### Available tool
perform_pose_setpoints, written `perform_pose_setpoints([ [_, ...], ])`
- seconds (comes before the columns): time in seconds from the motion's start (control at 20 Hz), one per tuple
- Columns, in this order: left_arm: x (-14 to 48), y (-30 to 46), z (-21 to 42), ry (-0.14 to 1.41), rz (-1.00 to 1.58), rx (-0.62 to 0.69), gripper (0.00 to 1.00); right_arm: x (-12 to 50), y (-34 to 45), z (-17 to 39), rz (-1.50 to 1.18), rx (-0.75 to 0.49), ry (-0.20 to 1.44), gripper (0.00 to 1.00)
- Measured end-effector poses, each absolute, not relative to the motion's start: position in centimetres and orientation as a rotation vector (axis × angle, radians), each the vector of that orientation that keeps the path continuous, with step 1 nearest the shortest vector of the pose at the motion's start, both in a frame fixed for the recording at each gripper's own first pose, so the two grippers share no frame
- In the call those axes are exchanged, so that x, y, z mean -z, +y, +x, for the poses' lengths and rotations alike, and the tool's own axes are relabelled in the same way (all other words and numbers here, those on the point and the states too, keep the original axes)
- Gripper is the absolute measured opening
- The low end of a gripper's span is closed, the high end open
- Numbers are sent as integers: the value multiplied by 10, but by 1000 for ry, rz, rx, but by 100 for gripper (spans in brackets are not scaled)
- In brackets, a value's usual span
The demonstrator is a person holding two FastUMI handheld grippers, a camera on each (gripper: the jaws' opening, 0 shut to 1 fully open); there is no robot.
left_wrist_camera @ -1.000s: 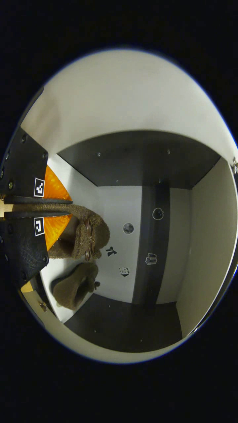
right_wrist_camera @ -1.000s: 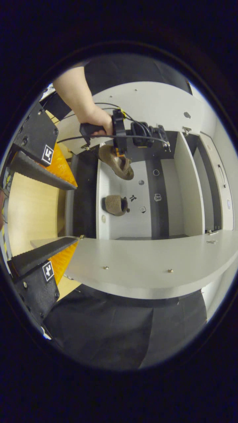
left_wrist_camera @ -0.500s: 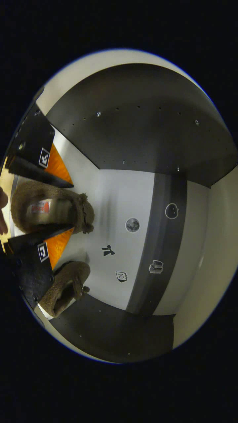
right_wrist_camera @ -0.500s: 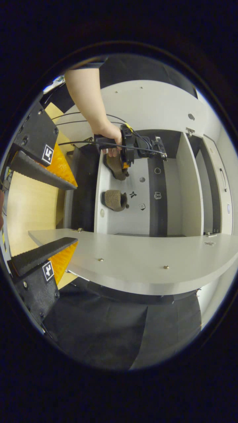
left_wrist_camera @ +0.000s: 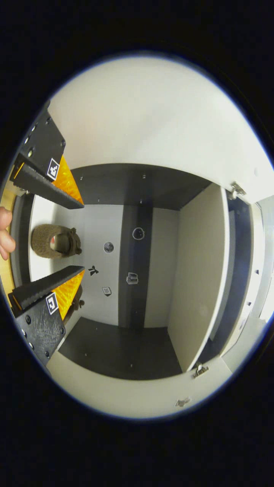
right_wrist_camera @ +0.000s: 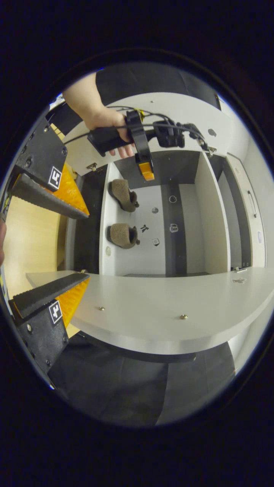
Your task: Grab one shoe with the right hand and put it into the shoe cabinet, grab the other shoe with the left hand and put it into the shoe cabinet; then close the right door with the right hand and the left door with the left hand.
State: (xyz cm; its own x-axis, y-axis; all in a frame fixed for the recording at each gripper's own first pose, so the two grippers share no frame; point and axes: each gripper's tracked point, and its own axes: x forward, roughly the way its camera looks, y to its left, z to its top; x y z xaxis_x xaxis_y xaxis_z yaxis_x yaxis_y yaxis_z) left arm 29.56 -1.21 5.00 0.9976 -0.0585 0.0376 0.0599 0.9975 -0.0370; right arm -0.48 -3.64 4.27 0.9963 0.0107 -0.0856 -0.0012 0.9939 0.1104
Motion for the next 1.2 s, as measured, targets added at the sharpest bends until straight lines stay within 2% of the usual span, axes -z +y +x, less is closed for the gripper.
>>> perform_pose_setpoints([
  [0.05, -52, -14, 285, -38, -31, 73, 80, -47, -38, -3, 106, 0, 68, 92],
  [0.1, -51, -12, 279, -35, -35, 85, 93, -50, -38, -2, 99, 1, 52, 92],
  [0.45, -34, 4, 212, -43, -96, 86, 95, -69, -38, 0, 37, 27, -37, 92],
  [0.8, -37, 2, 187, -38, -108, 115, 95, -84, -29, -11, 15, 0, -81, 92],
  [1.0, -37, -19, 194, -40, -121, 154, 95, -92, -49, -45, -24, 47, -126, 92],
  [1.15, -34, -40, 204, -24, -134, 204, 95, -92, -86, -76, -31, 145, -162, 94],
  [1.2, -32, -48, 207, -14, -145, 222, 95, -92, -102, -85, -24, 188, -174, 98],
])
